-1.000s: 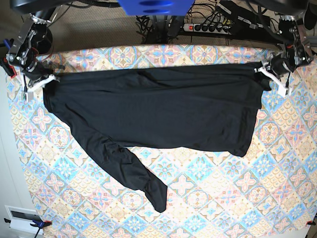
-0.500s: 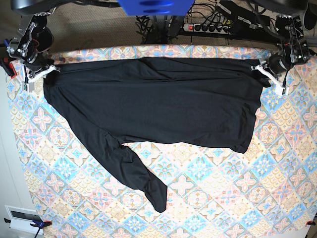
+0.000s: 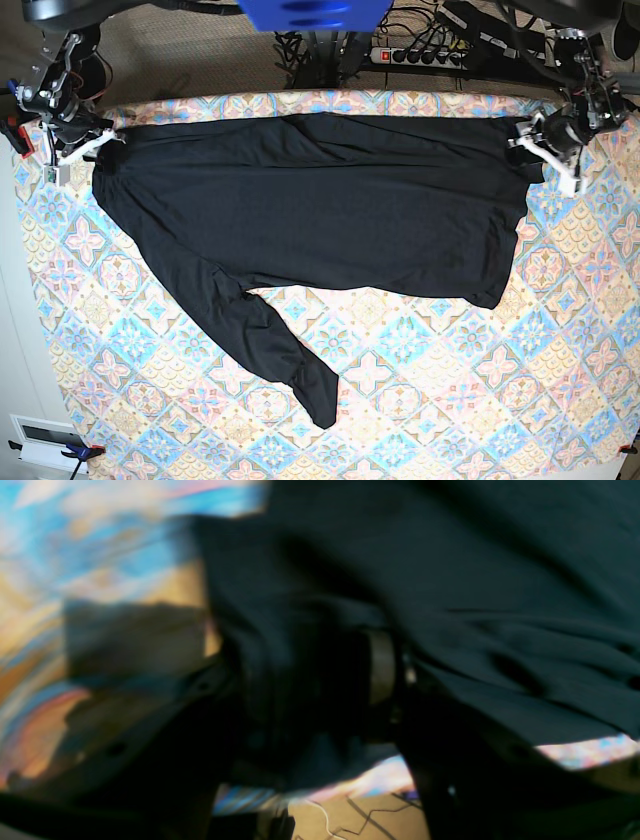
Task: Layout the t-shirt on the table in an organized manner, then fold the t-shirt properly
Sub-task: 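Pull the shirt edge taut between both grippers and lay it down, then release the edge and move both grippers to the shirt's side edge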
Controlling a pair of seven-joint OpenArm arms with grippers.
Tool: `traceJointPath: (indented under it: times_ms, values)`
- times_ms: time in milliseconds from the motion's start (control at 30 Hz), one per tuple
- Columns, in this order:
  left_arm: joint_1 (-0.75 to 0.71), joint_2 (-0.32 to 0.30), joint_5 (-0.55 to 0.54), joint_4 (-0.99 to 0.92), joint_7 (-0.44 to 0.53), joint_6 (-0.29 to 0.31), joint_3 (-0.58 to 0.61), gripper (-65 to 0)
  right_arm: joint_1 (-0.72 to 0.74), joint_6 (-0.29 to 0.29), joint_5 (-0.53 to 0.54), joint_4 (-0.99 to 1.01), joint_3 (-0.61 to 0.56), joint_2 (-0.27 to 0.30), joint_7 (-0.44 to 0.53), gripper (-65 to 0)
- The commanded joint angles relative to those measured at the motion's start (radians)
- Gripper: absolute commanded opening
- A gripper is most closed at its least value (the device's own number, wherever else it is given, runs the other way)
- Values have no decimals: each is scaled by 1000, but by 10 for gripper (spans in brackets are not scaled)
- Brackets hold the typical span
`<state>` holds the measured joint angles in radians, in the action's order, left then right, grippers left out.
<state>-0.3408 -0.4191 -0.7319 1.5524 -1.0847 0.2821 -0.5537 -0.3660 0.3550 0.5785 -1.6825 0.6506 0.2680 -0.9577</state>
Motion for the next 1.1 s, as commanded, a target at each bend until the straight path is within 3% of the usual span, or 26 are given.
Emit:
traceJointPath:
  times_ms: [0,133,333,567,733,833,1067]
  values:
    - [-4,-21,25,6,-13,-7,-21,-381,2,-1,-13,-24,30,20,13,-495]
    - [-2,-56,25,6,-5,-7,-35,-379,2,-1,-68,-34,62,15,15,-494]
    - [19,-60,24,29,-24,-7,-33,-379,5,-1,-78,-35,65,1,19,-494]
    - [-62,-56,24,164,-65,-5,-30,-377,6,-1,-78,-72,65,1,19,-494]
    - [-70,-56,15,170,-64,-4,-87,-296,8,-1,-78,-72,62,0,19,-494]
    - [-70,-60,-67,170,-65,-2,-127,-254,8,-1,-78,-72,59,0,19,-494]
    - [70,-82,-111,164,-68,-5,-154,-275,74,-1,-78,-74,57,0,13,-494]
